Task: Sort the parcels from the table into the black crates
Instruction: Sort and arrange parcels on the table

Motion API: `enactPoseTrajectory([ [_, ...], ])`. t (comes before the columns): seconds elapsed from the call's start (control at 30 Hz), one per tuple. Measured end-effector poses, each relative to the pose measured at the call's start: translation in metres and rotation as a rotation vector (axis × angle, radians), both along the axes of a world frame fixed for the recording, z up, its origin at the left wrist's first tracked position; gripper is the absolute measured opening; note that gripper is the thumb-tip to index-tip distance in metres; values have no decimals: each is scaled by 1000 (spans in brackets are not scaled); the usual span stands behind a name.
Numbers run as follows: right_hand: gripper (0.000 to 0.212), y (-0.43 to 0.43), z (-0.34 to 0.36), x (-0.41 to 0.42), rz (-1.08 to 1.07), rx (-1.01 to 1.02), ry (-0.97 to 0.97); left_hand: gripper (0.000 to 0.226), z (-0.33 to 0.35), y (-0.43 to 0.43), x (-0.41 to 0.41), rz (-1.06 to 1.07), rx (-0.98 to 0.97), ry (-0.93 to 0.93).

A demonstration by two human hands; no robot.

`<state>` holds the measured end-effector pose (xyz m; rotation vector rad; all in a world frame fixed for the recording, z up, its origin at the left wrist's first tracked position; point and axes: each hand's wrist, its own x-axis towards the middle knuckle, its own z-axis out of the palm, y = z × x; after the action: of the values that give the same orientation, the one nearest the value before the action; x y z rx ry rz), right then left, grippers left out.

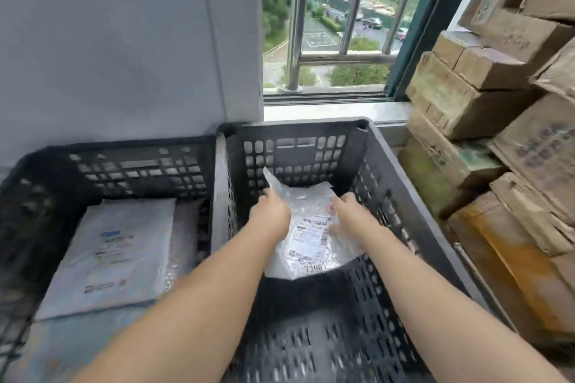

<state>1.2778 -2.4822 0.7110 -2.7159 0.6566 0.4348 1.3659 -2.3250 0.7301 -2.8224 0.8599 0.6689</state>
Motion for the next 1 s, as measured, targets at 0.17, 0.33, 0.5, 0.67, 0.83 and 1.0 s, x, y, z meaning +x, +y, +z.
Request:
enactPoseTrajectory([
  [0.17, 42, 1, -59, 20, -53, 71, -73, 76, -40, -11, 12, 14, 208, -154],
  [0.33, 53, 4, -104, 25, 66, -15, 36, 71, -78, -13, -1, 52, 355, -200],
  [0.5, 62, -3, -129, 19, 285, -117, -8, 112, -114, -4, -11, -7, 300, 176],
  [0.67, 104, -7, -144, 18, 401, -24, 59, 118, -125, 0, -13, 33, 257, 202],
  [0.83, 110, -10, -158, 17, 405, -47, 58, 115, -137, 2, -12, 63, 232, 183],
  [1.0, 110, -4, -146, 21, 381, -43, 87, 129, -127, -5, -13, 56, 269, 209],
])
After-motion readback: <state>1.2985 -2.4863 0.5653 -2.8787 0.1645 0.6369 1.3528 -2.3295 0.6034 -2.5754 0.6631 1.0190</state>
